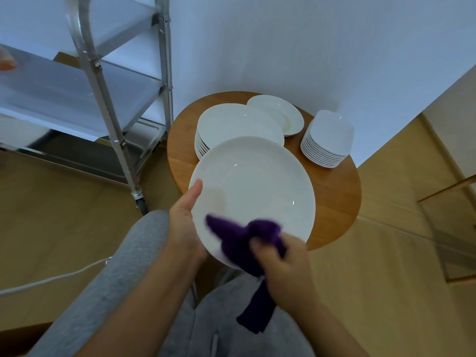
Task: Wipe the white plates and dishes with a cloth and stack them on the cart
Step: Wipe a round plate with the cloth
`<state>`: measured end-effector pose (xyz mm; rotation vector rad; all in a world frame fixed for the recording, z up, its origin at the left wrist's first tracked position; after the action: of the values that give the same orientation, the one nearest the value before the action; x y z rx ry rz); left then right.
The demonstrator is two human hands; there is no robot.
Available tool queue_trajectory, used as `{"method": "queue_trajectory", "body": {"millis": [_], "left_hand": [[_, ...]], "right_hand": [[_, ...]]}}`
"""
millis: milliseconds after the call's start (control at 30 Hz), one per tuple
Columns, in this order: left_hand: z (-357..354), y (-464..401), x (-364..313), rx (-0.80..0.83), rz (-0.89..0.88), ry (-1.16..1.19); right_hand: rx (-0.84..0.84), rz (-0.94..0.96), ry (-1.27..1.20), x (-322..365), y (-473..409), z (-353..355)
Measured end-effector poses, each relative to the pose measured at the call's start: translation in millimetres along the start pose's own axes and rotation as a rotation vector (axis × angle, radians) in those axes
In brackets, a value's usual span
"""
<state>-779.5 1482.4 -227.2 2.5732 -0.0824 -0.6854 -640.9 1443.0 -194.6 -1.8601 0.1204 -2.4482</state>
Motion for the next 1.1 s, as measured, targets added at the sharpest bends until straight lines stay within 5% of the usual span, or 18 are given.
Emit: {"method": "queue_trajectory", "body": {"millis": [67, 167, 300, 467, 600, 667, 800, 933, 1000, 1100], "left_hand": [[-2, -1, -2, 0.037, -0.069, -0.037], [-8, 4, -4, 0.099, -0.091, -0.076], [-16, 11, 6, 0.167, -0.032, -0.113], [-20, 14, 7, 0.143, -0.017, -0.124], [-13, 12, 0, 0.076, -0.031, -0.056], [-10, 11, -7, 0.046, -0.046, -0.061], [-14, 8, -17, 0.005, -0.058, -0.123], [-26, 4, -17, 0.070, -0.062, -0.251], [-34, 3, -23, 0.120, -0.106, -0.369], [-46, -3, -32, 0.180, -0.127, -0.501]], "right_hand": [[-0.219, -0.107, -0.144, 6, -15, 20], [-0.510, 0.044, -0.013, 12, -40, 29], [-0.422, 0.164, 0.536, -3, -55, 1], [-0.390, 0.204, 0.539, 7, -44, -43], [0.114, 0.399, 0.492, 4, -19, -47], [0.208, 0.455, 0.601, -7, -8, -33], [0.014, 0.728, 0.855, -23, -3, -3], [-0.124, 0.872, 0.781, -29, -10, 18], [-0.167, 0.778, 0.593, -23, -10, 21], [-0.295, 0.218, 0.057, 0, -16, 24]]}}
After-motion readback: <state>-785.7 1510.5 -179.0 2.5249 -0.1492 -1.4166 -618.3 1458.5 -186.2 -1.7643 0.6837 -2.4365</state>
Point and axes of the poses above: each hand's wrist, its own y-axis away from the middle knuckle, its own z-axis out of the back of the hand, x = y × z, the point moved 1 cm from there along -y, towards the middle knuckle, and after that the axes turned 11 degrees about -x, right-handed, at the moved point
